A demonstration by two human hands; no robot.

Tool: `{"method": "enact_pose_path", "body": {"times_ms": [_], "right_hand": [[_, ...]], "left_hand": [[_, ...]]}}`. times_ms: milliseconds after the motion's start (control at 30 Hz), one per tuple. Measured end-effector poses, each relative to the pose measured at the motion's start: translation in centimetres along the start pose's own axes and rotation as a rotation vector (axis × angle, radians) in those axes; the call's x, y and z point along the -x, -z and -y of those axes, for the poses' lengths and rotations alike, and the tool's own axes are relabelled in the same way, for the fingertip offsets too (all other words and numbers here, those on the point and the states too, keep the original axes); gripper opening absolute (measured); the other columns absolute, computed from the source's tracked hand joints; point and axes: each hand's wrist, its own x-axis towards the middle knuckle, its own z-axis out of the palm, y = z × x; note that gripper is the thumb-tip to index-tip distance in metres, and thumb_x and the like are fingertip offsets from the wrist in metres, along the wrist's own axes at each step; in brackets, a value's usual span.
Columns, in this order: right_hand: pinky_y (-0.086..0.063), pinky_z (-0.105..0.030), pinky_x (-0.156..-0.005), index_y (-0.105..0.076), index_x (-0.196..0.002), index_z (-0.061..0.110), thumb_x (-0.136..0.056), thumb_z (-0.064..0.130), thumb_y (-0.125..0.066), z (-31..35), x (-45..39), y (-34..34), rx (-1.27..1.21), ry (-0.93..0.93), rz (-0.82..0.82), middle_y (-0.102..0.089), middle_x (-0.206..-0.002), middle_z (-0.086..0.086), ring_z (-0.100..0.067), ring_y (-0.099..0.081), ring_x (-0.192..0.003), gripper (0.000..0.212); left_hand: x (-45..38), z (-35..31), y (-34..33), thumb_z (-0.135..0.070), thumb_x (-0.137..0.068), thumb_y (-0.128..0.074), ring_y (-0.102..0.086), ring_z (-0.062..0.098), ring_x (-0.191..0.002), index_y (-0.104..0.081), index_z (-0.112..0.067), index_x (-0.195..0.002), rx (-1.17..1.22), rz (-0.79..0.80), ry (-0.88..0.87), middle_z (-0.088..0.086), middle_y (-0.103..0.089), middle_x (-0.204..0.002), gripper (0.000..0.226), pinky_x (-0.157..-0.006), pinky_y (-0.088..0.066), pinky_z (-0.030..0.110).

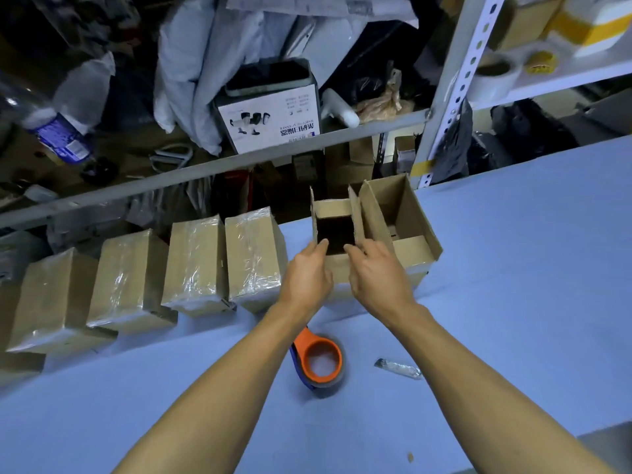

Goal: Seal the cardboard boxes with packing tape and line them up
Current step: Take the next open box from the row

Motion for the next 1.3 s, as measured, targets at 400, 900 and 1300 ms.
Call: {"method": "enact_pose_path", "body": {"times_ms": [400,900,1300], "right_hand": [[-0.025,-0.037,-0.120,-0.035,-0.152,0.032,-0.104,0.048,-0.031,0.3,-1.6,-3.3,-1.127,-0.708,0.121,-0.040,-0.154,0.010,-0.011,-0.034,-0.141,0.051],[-0.045,-0.034,-0.107,-0.035,-0.150,0.041,-0.090,0.044,-0.067,-1.7,-3.0,-7.1,-1.266,-0.725,0.231,-0.062,-0.132,0.014,-0.006,-0.058,-0.121,0.067],[-0.048,-0.038,-0.105,-0.044,-0.146,0.033,-0.091,0.038,-0.063,2.0,-1.5,0.9,-1.160,-0.543,-0.001,-0.066,-0.126,0.011,-0.005,-0.063,-0.114,0.058]], "left_hand": [[-2.0,1.9,-3.0,-0.034,-0.096,-0.061,-0.054,0.018,-0.119,-0.047,-0.023,-0.141,1.077,-0.033,0.631,0.001,-0.056,-0.128,0.048,-0.104,-0.042,0.034],[-3.0,4.3,-6.8,-0.041,-0.078,-0.077,-0.061,0.009,-0.119,-0.046,-0.032,-0.143,1.216,0.122,0.620,-0.009,-0.067,-0.125,0.073,-0.109,-0.043,0.037],[0.2,-0.5,-0.1,-0.016,-0.088,-0.073,-0.065,0.019,-0.115,-0.053,-0.020,-0.133,1.363,0.035,0.327,0.003,-0.069,-0.122,0.049,-0.092,-0.051,0.026]]}}
